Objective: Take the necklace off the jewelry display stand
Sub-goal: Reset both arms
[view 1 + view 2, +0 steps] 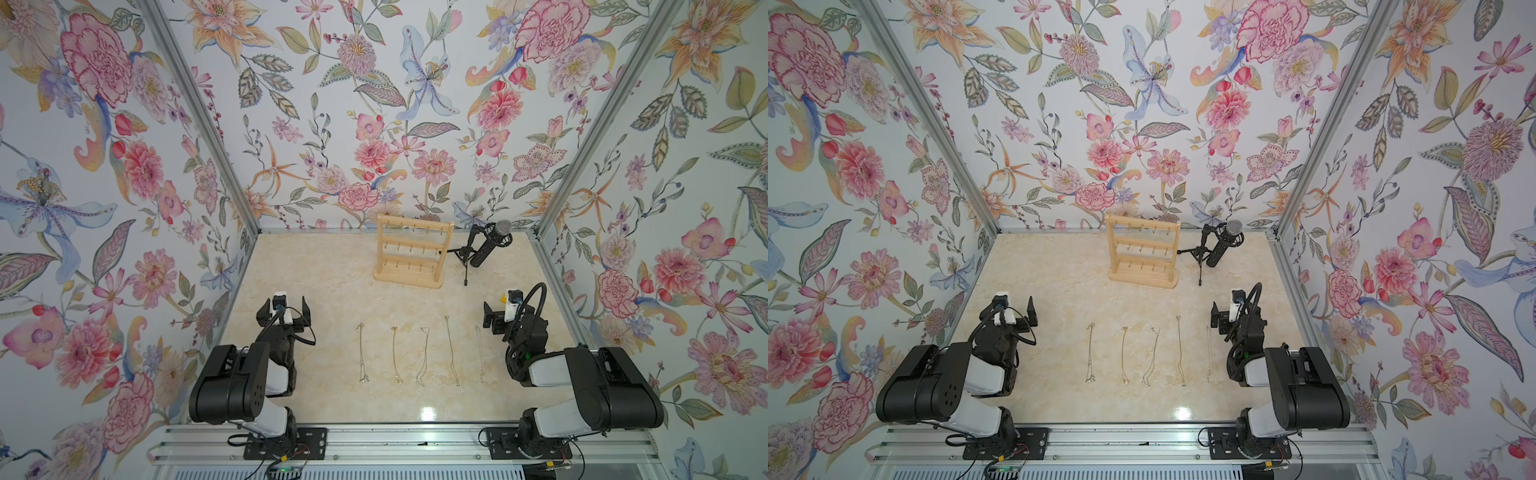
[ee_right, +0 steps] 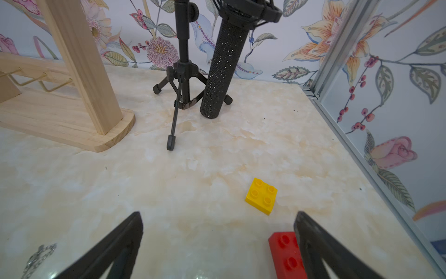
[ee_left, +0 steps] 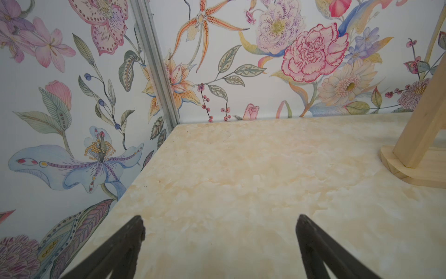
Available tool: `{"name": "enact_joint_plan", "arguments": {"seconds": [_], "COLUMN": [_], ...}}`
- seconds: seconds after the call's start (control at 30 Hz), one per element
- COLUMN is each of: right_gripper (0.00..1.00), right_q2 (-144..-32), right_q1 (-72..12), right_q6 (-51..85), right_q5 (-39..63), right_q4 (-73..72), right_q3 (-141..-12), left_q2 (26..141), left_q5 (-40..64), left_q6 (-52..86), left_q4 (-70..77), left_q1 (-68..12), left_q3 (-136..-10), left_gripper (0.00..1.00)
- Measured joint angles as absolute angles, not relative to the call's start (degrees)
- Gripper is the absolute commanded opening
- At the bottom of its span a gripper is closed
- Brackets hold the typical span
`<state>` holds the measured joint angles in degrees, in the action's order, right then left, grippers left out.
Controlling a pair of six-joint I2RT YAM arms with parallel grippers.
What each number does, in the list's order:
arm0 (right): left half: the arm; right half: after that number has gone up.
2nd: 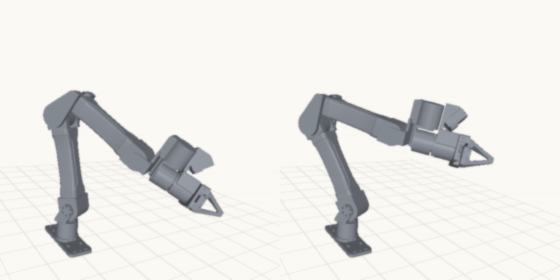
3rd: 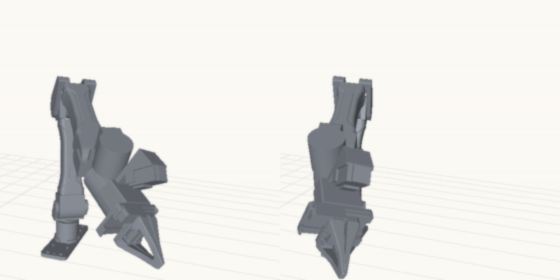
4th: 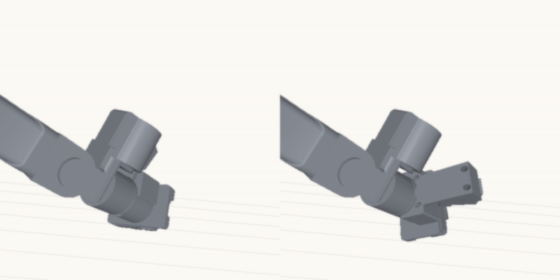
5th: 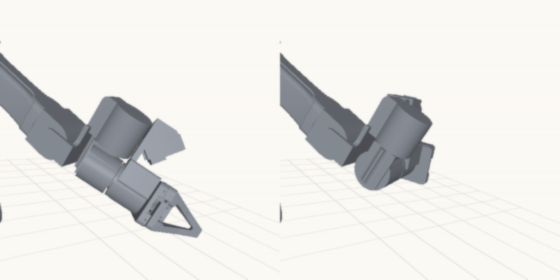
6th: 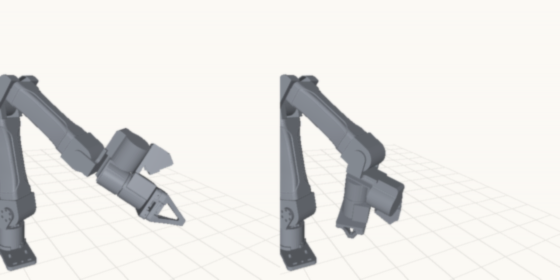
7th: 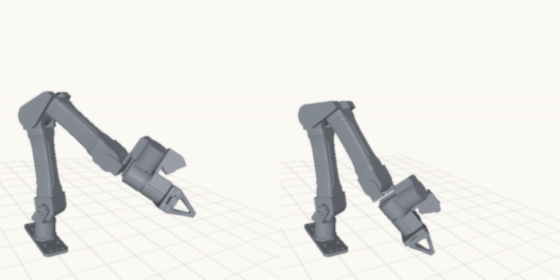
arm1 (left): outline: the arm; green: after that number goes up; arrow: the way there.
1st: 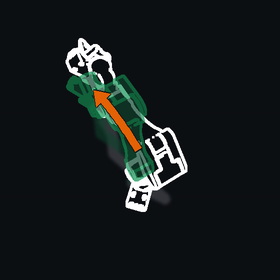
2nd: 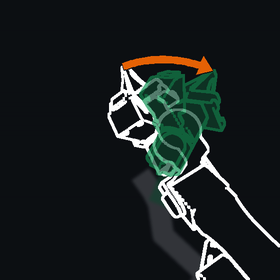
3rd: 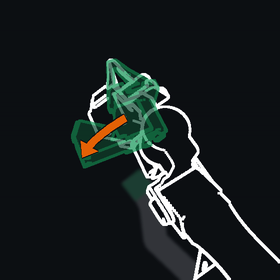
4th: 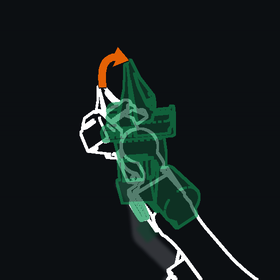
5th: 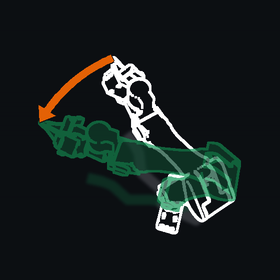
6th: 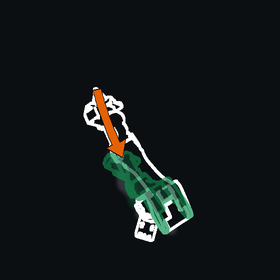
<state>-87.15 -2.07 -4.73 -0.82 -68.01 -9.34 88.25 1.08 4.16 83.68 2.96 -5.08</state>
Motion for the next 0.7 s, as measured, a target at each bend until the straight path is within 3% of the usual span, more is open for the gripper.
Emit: {"name": "enact_joint_plan", "arguments": {"seconds": [0.33,0.7], "right_gripper": [1.0,1.0], "right_q2": [-89.9,-89.1], "right_q1": [-6.7,-0.2], "right_q6": [-6.3,-2.6], "right_q5": [-4.3,-2.7], "right_q4": [-80.1,-64.7], "right_q3": [-5.8,-17.3], "left_q2": [88.5,88.5], "left_q5": [1.1,-2.0], "left_q6": [1.2,1.2], "left_q4": [84.6,78.2], "left_q1": [0.9,0.8], "left_q3": [-6.4,-11.6], "left_gripper": [0.99,0.99]}}
